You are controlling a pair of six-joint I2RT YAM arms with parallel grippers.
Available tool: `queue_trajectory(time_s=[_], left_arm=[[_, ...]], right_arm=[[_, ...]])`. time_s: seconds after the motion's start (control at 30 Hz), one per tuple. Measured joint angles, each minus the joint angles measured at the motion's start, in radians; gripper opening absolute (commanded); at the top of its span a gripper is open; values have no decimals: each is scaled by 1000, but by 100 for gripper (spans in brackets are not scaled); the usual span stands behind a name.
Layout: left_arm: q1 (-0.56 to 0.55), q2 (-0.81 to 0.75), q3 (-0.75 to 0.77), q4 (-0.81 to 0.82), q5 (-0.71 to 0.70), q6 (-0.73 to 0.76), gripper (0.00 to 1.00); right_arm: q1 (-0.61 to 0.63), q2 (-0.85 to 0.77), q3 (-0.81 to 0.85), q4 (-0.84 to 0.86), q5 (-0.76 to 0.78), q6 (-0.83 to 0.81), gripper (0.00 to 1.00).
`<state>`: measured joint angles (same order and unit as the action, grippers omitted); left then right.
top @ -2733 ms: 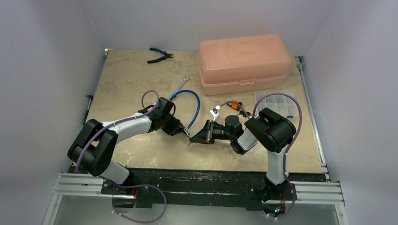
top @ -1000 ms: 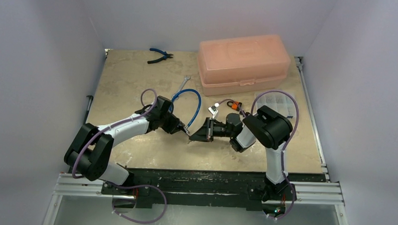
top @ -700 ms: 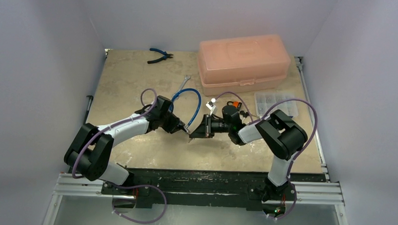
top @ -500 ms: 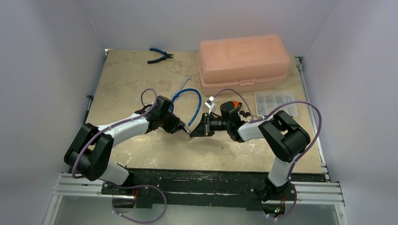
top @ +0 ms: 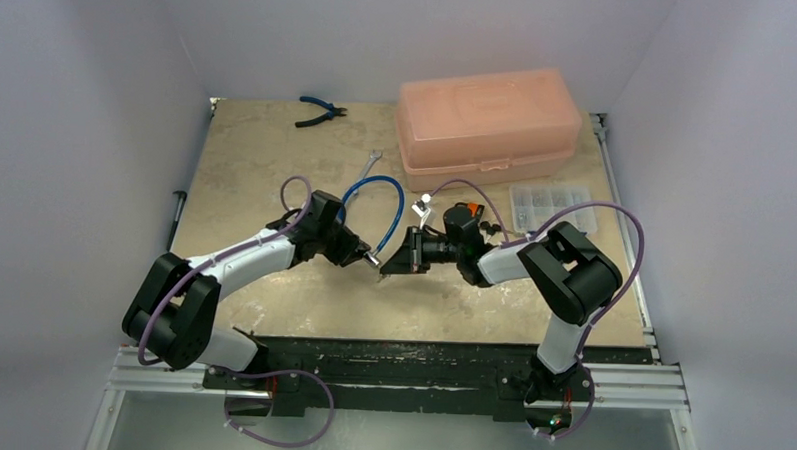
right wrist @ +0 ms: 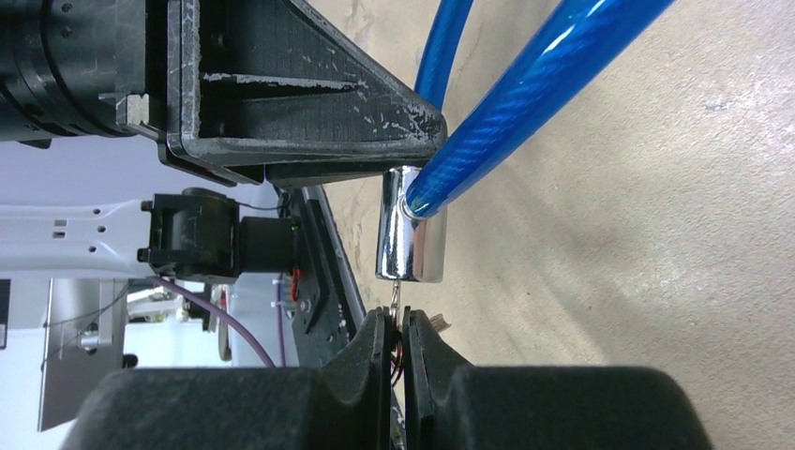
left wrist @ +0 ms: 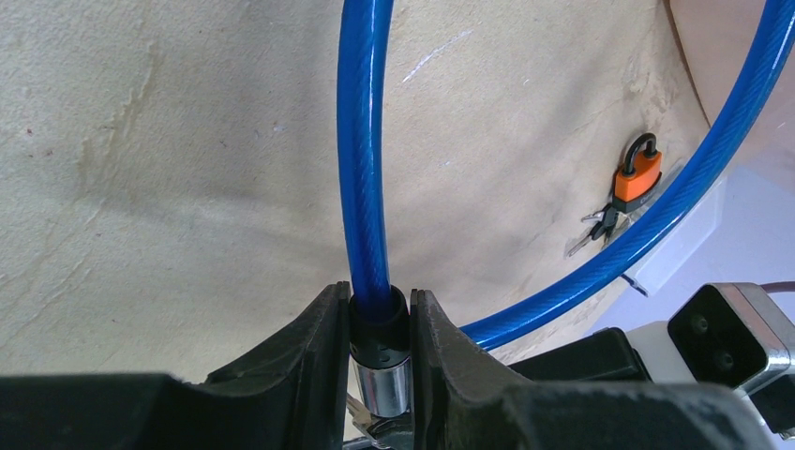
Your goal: Unlock with the key
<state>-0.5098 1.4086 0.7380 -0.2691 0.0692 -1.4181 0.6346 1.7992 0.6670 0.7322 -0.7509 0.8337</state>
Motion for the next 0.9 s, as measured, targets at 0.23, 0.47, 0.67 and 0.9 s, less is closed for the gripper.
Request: queue_trajectory(time_s=[0.23,0.47,0.67,0.9], left_arm=[[0,-4,0,2,14,-1,0],[1,-10,-12,-1,2,1,0],[1,-16,-14,0,3,0,0],[1,-18,-14,20,-8,-3,0]], right_arm=[[-2,26,-45,147,0,140,0],[-7,125,-53,328,-28,288,0],[-7,108,-50,290,-26,267,0],[-4,18,10,42,27,104,0]])
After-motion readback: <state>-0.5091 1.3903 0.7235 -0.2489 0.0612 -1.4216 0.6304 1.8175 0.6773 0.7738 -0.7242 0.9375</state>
